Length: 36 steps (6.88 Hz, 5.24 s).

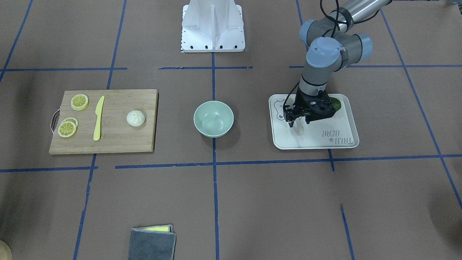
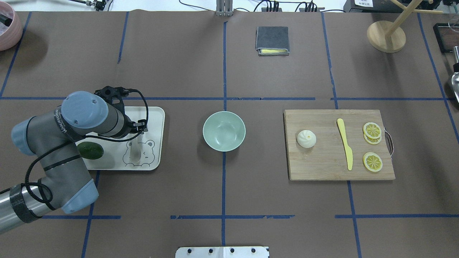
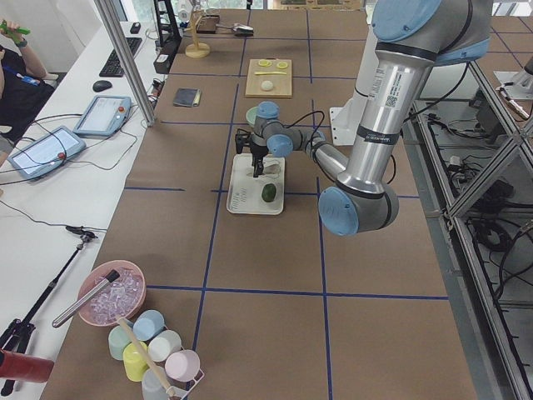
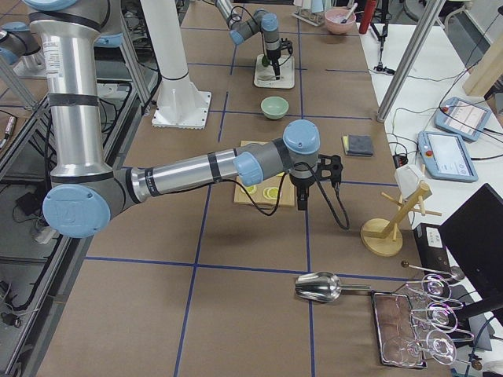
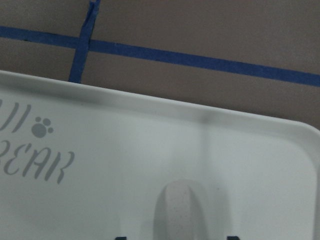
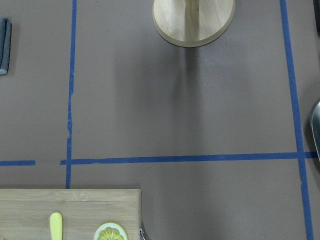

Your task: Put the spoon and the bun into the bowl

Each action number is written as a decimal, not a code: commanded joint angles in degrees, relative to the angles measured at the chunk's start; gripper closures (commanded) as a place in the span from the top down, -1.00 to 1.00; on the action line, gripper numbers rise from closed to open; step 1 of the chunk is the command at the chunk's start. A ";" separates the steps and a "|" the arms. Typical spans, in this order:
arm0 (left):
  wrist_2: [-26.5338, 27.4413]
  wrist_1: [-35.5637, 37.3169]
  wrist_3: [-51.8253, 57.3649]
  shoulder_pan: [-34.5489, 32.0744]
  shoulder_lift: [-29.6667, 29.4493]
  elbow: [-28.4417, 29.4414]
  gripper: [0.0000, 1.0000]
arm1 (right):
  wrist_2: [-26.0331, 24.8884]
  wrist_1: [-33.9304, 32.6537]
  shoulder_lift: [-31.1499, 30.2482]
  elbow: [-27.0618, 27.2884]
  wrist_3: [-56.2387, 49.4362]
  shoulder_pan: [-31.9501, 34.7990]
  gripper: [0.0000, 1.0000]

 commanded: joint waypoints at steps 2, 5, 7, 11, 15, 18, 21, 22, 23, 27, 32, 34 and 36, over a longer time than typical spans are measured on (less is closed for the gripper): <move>-0.17 0.21 -0.15 0.18 -0.24 -0.24 -0.86 | -0.37 0.05 0.47 0.60 1.92 -2.31 1.00; -0.08 7.11 0.37 -0.17 0.03 -6.01 -1.00 | -3.34 -0.03 1.08 4.97 11.11 -9.66 1.00; -0.43 8.99 0.55 -2.53 -1.45 -7.89 -1.00 | -9.04 0.06 4.75 5.78 20.41 -18.18 1.00; -0.69 8.82 -10.22 -2.90 -16.10 -2.82 -1.00 | -19.33 0.76 12.16 5.61 34.00 -32.09 1.00; -0.26 -1.78 -18.60 1.48 -23.86 8.95 -1.00 | -25.85 0.85 12.77 4.99 35.76 -39.04 1.00; -0.17 -2.08 -18.70 2.81 -24.58 9.86 -1.00 | -26.56 0.85 12.86 4.38 35.76 -41.25 1.00; -0.08 -1.90 -18.17 2.81 -25.28 9.95 0.99 | -29.00 0.76 14.43 2.98 36.03 -43.61 1.00; 0.01 -1.64 -18.08 2.55 -25.28 9.69 1.00 | -29.29 0.85 14.62 1.93 36.11 -44.58 1.00; -0.08 -1.20 -18.17 2.12 -25.28 9.08 1.00 | -30.86 0.85 15.14 0.35 36.03 -45.72 1.00; -0.52 2.23 -17.99 -0.87 -24.58 5.29 1.00 | -31.05 0.67 15.32 -0.72 35.94 -46.52 -0.83; -7.02 11.35 -2.50 -12.62 -16.17 -5.75 1.00 | -29.47 -0.47 15.32 4.09 35.59 -45.13 -1.00; -10.87 13.04 10.33 -19.92 -12.13 -6.57 1.00 | -26.05 -5.99 19.59 6.74 35.68 -41.97 -1.00; -11.33 14.08 27.61 -26.07 -5.19 -8.07 1.00 | -26.21 -10.40 28.12 4.04 36.11 -42.57 -1.00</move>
